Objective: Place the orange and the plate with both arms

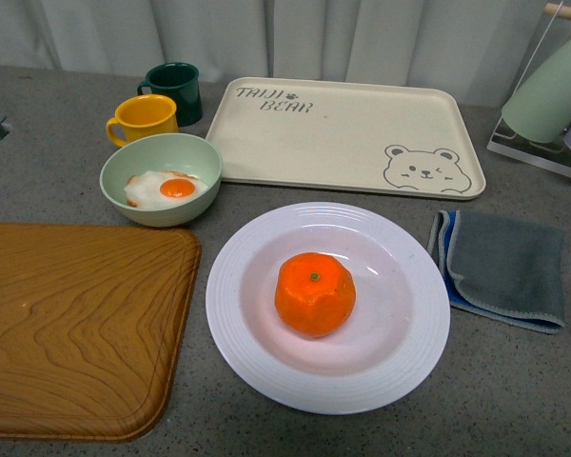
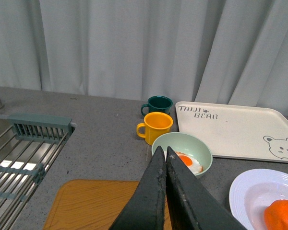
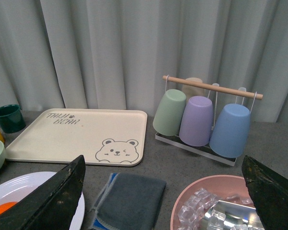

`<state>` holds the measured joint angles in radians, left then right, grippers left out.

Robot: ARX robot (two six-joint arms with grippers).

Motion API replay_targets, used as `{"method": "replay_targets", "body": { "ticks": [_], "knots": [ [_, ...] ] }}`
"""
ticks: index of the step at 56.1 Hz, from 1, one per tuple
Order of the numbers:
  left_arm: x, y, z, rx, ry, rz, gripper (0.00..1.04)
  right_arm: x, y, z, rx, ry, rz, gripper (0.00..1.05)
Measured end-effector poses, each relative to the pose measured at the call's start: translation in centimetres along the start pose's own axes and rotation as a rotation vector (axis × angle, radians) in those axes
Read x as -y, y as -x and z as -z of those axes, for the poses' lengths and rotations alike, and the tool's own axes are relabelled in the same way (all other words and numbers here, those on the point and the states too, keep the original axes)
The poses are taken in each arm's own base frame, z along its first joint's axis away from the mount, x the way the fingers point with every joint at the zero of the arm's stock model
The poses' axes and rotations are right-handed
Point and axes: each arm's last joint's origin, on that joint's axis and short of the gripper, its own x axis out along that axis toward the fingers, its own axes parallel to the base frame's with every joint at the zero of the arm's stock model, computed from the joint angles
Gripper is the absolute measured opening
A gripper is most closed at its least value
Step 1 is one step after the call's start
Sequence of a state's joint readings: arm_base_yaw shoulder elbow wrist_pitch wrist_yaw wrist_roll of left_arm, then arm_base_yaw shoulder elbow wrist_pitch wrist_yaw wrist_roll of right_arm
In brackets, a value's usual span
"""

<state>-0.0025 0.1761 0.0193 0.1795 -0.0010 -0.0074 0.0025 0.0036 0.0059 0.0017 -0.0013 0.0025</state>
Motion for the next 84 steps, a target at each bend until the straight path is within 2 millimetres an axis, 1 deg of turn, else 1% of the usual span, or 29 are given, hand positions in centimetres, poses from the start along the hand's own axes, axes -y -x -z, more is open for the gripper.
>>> {"method": "replay_targets", "body": {
  "ticks": [5, 8, 19, 23, 27, 30, 31, 33, 37, 38, 41, 42, 50, 56, 65, 72, 77, 84],
  "knots": [
    [0.0, 0.7, 0.5, -0.035, 0.000, 0.001, 0.04, 0.0, 0.0, 0.0, 0.000, 0.000, 0.000, 0.95],
    [0.0, 1.0, 0.4, -0.017, 0.000, 0.001, 0.04, 0.0, 0.0, 0.0, 0.000, 0.000, 0.000, 0.95],
    [0.0, 1.1, 0.3, -0.007, 0.000, 0.001, 0.04, 0.0, 0.0, 0.0, 0.000, 0.000, 0.000, 0.95],
    [0.0, 1.1, 0.3, -0.006, 0.000, 0.001, 0.18, 0.0, 0.0, 0.0, 0.000, 0.000, 0.000, 0.95],
    [0.0, 1.1, 0.3, -0.006, 0.000, 0.001, 0.29, 0.0, 0.0, 0.1, -0.008, 0.018, 0.013, 0.95],
    [0.0, 1.1, 0.3, -0.006, 0.000, 0.001, 0.39, 0.0, -0.2, 0.2, -0.084, 0.140, 0.091, 0.95],
    [0.0, 1.1, 0.3, -0.006, 0.000, 0.001, 0.41, 0.0, -0.3, 0.2, -0.097, 0.153, 0.101, 0.95],
    [0.0, 1.1, 0.3, -0.005, 0.000, 0.001, 0.48, -0.1, -0.8, 0.3, -0.152, 0.229, 0.099, 0.95],
    [0.0, 1.1, 0.3, -0.005, 0.000, 0.001, 0.61, -0.3, -1.8, 0.3, -0.228, 0.248, 0.056, 0.95],
    [0.0, 1.1, 0.3, -0.005, 0.000, 0.001, 0.63, -0.4, -2.0, 0.3, -0.240, 0.241, 0.045, 0.95],
    [0.0, 1.1, 0.3, -0.005, 0.000, 0.001, 0.74, -0.7, -3.2, 0.4, -0.310, 0.187, -0.006, 0.95],
    [0.0, 1.1, 0.3, -0.005, 0.000, 0.001, 0.76, -0.8, -3.4, 0.5, -0.322, 0.174, -0.017, 0.95],
    [0.0, 1.1, 0.3, -0.005, 0.000, 0.001, 1.00, -1.9, -6.6, 1.9, -0.511, -0.079, -0.140, 0.95],
    [0.0, 1.1, 0.3, -0.005, -0.002, 0.001, 0.98, -2.5, -8.7, 3.3, -0.652, -0.244, -0.190, 0.95],
    [0.0, 1.1, 0.3, -0.005, -0.002, 0.001, 0.98, -3.0, -11.2, 5.4, -0.825, -0.420, -0.256, 0.95],
    [0.0, 1.1, 0.3, -0.005, -0.002, 0.001, 0.98, -3.3, -12.8, 6.7, -0.917, -0.539, -0.302, 0.95],
    [0.0, 1.1, 0.3, -0.005, -0.002, 0.001, 0.98, -3.7, -14.5, 8.0, -0.988, -0.636, -0.327, 0.95],
    [0.0, 1.1, 0.3, -0.005, -0.002, 0.001, 0.98, -4.1, -15.7, 9.7, -1.074, -0.704, -0.329, 0.95]
  ]
}}
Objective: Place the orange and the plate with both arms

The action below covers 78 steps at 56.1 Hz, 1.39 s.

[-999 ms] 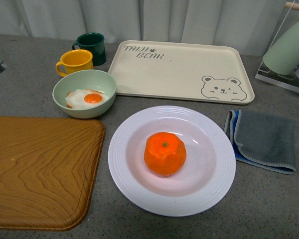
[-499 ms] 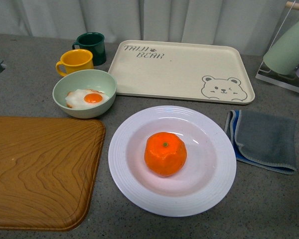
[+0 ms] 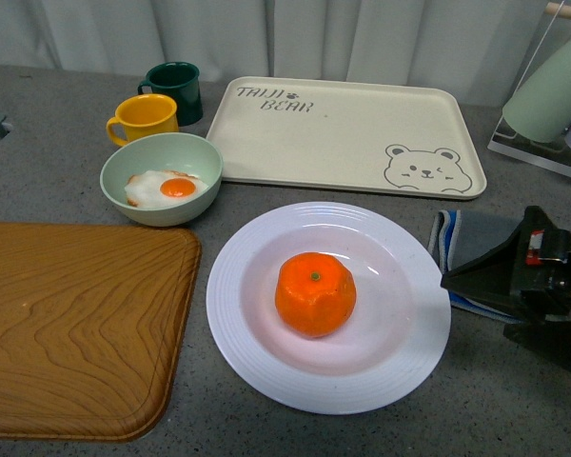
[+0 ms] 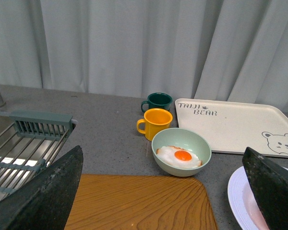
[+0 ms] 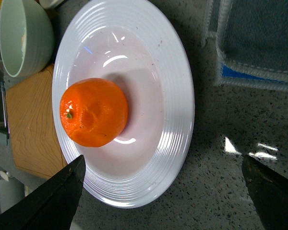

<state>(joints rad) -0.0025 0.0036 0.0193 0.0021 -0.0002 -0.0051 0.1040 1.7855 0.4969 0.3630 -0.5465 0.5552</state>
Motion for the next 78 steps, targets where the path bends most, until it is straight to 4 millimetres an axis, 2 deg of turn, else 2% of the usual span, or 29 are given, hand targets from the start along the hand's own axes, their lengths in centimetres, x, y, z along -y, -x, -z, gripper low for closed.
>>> {"method": "replay_targets", "body": {
  "ticks": [18, 32, 36, 42, 59, 71, 78],
  "knots": [
    [0.0, 0.0, 0.0, 0.000, 0.000, 0.000, 0.98, -0.1, -3.6, -0.9, -0.092, -0.102, -0.040, 0.95],
    [0.0, 0.0, 0.0, 0.000, 0.000, 0.000, 0.98, 0.0, -5.2, -1.7, -0.108, -0.176, -0.032, 0.95],
    [0.0, 0.0, 0.0, 0.000, 0.000, 0.000, 0.98, 0.0, -5.6, -1.9, -0.108, -0.189, -0.033, 0.87],
    [0.0, 0.0, 0.0, 0.000, 0.000, 0.000, 0.98, -0.1, -6.3, -2.3, -0.121, -0.210, -0.011, 0.65],
    [0.0, 0.0, 0.0, 0.000, 0.000, 0.000, 0.98, 0.5, -6.9, -2.1, -0.194, -0.237, 0.104, 0.20],
    [0.0, 0.0, 0.0, 0.000, 0.000, 0.000, 0.98, -0.6, -5.9, -3.2, -0.183, -0.198, 0.006, 0.05],
    [0.0, 0.0, 0.0, 0.000, 0.000, 0.000, 0.98, -0.6, -5.6, -3.2, -0.136, -0.192, -0.027, 0.04]
  ]
}}
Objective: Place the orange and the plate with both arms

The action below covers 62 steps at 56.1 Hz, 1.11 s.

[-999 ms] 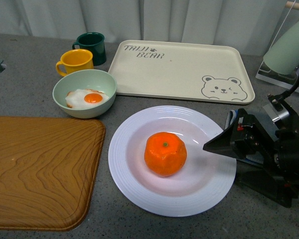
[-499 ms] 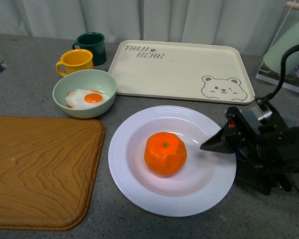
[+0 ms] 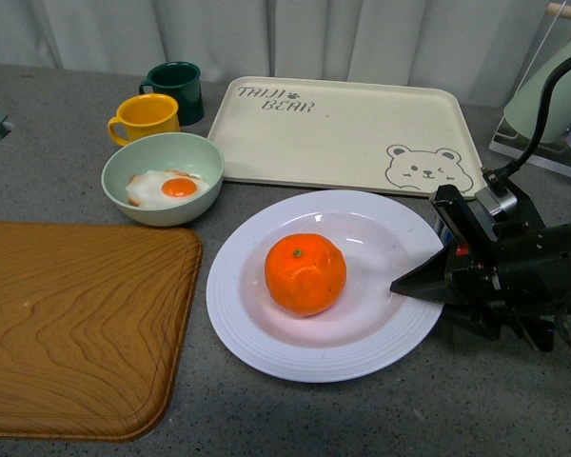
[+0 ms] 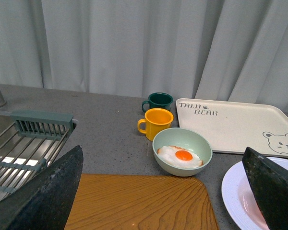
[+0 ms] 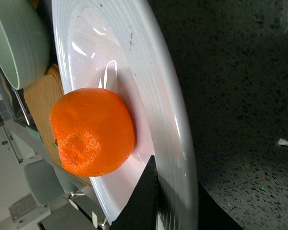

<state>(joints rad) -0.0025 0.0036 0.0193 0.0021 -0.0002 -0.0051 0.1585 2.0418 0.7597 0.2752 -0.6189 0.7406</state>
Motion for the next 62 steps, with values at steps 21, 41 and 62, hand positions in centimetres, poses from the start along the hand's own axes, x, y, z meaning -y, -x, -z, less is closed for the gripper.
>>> {"method": "replay_targets", "body": {
  "ticks": [21, 41, 62],
  "knots": [
    [0.0, 0.0, 0.0, 0.000, 0.000, 0.000, 0.98, -0.9, 1.5, -2.2, 0.146, -0.008, -0.215, 0.04],
    [0.0, 0.0, 0.0, 0.000, 0.000, 0.000, 0.98, -2.6, -1.9, -9.1, 0.190, -0.081, -0.251, 0.04],
    [0.0, 0.0, 0.0, 0.000, 0.000, 0.000, 0.98, -5.4, -7.4, -17.1, 0.199, -0.138, -0.147, 0.04]
  ]
}}
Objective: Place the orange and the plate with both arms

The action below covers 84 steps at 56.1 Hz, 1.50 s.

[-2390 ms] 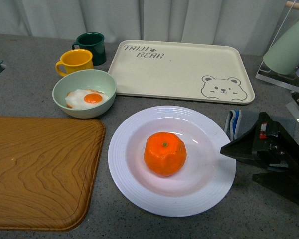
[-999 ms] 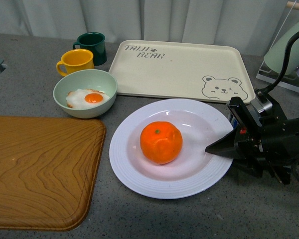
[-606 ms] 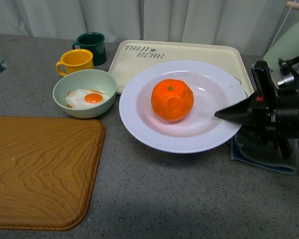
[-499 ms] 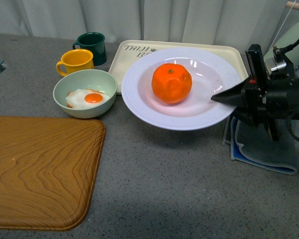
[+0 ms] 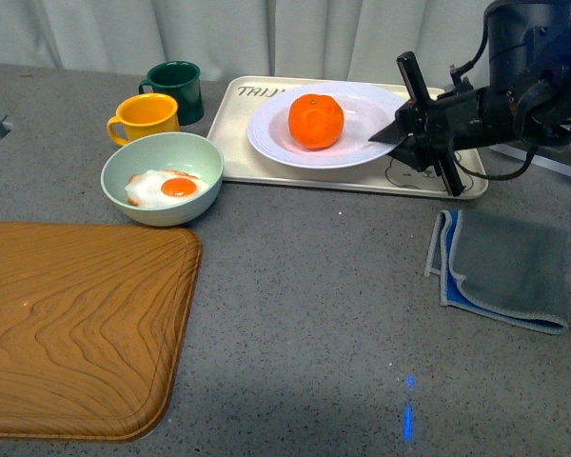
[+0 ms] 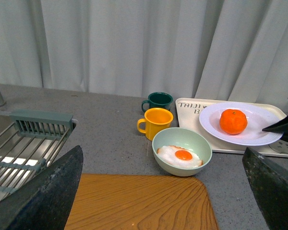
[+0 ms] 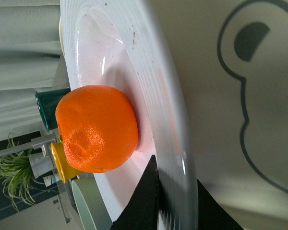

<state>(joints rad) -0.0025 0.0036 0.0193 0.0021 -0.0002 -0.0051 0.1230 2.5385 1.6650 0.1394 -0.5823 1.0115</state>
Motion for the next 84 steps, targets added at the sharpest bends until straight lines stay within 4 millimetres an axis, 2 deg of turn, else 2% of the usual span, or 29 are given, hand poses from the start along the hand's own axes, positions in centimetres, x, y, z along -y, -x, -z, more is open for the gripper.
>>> {"method": "replay_targets", "body": {
  "ticks": [3, 6, 19, 28, 34, 37, 41, 45, 49, 51, 56, 59, 65, 68, 73, 84],
  "knots": [
    [0.0, 0.0, 0.0, 0.000, 0.000, 0.000, 0.98, -0.3, -0.1, -0.3, 0.009, 0.015, 0.023, 0.06],
    [0.0, 0.0, 0.0, 0.000, 0.000, 0.000, 0.98, -0.4, -0.2, -0.3, 0.025, 0.036, 0.046, 0.17],
    [0.0, 0.0, 0.0, 0.000, 0.000, 0.000, 0.98, 0.2, 0.5, 0.2, 0.065, 0.109, 0.127, 0.51],
    [0.0, 0.0, 0.0, 0.000, 0.000, 0.000, 0.98, -0.8, 2.5, 0.7, 0.137, 0.239, 0.168, 0.74],
    [0.0, 0.0, 0.0, 0.000, 0.000, 0.000, 0.98, -2.7, 4.9, 1.3, 0.208, 0.367, 0.172, 0.92],
    [0.0, 0.0, 0.0, 0.000, 0.000, 0.000, 0.98, -3.4, 5.8, 1.7, 0.236, 0.421, 0.189, 0.97],
    [0.0, 0.0, 0.0, 0.000, 0.000, 0.000, 0.98, -4.5, 7.2, 2.5, 0.291, 0.529, 0.201, 0.94],
    [0.0, 0.0, 0.0, 0.000, 0.000, 0.000, 0.98, -4.8, 7.4, 2.9, 0.369, 0.638, 0.214, 0.92],
    [0.0, 0.0, 0.0, 0.000, 0.000, 0.000, 0.98, -4.2, 7.9, 3.5, 0.637, 0.801, 0.251, 0.82],
    [0.0, 0.0, 0.0, 0.000, 0.000, 0.000, 0.98, -2.9, 8.8, 4.7, 0.787, 0.914, 0.276, 0.73],
    [0.0, 0.0, 0.0, 0.000, 0.000, -0.001, 0.98, -1.3, 11.3, 6.7, 0.909, 1.012, 0.262, 0.59],
    [0.0, 0.0, 0.0, 0.000, 0.000, -0.001, 0.98, -1.2, 13.4, 7.6, 0.969, 1.044, 0.247, 0.49],
    [0.0, 0.0, 0.0, 0.000, 0.000, 0.000, 0.98, -1.7, 16.9, 8.9, 1.037, 1.072, 0.225, 0.33],
    [0.0, 0.0, 0.0, 0.000, 0.000, 0.000, 0.98, -1.0, 18.9, 10.2, 1.045, 1.077, 0.239, 0.19],
    [0.0, 0.0, 0.0, 0.000, 0.000, 0.000, 0.98, 0.4, 20.4, 12.0, 1.008, 1.084, 0.256, 0.01],
    [0.0, 0.0, 0.0, 0.000, 0.000, 0.000, 0.98, 1.5, 23.3, 14.6, 1.005, 1.089, 0.255, 0.01]
  ]
}}
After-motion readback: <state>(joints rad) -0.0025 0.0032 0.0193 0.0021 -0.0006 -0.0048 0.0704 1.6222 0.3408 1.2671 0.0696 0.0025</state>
